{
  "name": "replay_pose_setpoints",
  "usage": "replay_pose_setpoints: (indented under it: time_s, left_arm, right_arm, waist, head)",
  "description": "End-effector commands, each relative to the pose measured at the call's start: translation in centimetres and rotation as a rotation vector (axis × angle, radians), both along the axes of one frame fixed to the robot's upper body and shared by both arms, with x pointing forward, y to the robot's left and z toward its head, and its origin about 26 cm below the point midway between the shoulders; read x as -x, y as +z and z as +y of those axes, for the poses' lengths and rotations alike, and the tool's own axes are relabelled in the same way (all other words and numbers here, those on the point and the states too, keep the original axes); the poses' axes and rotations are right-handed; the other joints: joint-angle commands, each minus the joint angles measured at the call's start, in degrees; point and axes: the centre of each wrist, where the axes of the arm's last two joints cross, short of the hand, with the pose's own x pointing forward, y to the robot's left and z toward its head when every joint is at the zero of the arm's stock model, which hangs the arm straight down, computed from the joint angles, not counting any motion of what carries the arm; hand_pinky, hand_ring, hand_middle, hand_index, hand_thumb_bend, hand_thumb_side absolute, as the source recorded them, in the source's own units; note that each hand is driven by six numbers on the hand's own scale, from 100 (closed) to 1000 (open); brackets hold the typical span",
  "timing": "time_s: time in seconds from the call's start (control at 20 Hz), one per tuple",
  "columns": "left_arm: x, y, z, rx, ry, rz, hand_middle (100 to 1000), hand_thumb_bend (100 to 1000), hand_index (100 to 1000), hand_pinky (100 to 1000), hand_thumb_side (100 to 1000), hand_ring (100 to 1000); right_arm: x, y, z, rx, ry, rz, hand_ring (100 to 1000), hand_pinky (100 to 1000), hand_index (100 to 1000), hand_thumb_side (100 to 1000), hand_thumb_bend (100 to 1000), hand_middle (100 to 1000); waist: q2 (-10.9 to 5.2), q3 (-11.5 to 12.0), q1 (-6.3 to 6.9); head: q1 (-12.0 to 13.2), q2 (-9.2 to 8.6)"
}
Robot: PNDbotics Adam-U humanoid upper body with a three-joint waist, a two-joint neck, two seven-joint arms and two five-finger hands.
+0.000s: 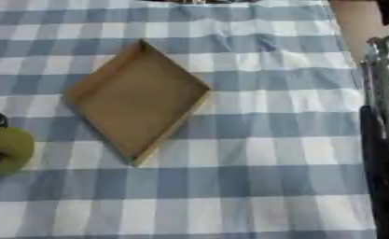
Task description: Pick up objects on the table and place them in the box.
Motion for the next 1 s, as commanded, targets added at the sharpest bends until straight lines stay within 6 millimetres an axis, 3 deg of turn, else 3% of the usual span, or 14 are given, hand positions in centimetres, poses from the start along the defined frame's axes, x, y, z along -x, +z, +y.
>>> replay_pose_setpoints:
  time_s: [0.05,0.4,0.65,1.0]
  left_arm:
    - [0.4,1.5,0.0,0.019,-0.013,-0.057,454,100,612,442,100,453]
    - [1.5,4.3,-1.1,0.044,-0.101,-0.212,422,100,574,412,100,399]
    - [1.4,6.9,-2.0,0.059,-0.21,-0.371,420,100,574,410,100,410]
    - [1.4,10.2,-5.5,0.147,-0.451,-0.601,429,100,576,414,100,413]
  right_arm:
    - [0.4,0.7,-0.1,0.006,0.0,-0.03,795,842,801,574,100,708]
    - [0.5,0.7,-0.2,0.005,-0.001,-0.031,794,841,803,575,100,705]
    - [0.5,0.7,-0.2,0.006,-0.003,-0.031,794,841,803,575,100,705]
    - [0.4,0.6,-0.1,0.003,0.001,-0.029,793,840,802,574,100,706]
  waist:
    - [-1.34,0.0,0.28]
    - [-1.43,-0.1,0.49]
    - [-1.63,-0.1,0.79]
    - [-2.27,-0.6,1.06]
  head:
    - [-0.1,-0.15]
    - [-0.6,-0.09]
    - [-1.0,-0.15]
    - [-1.5,-0.15]
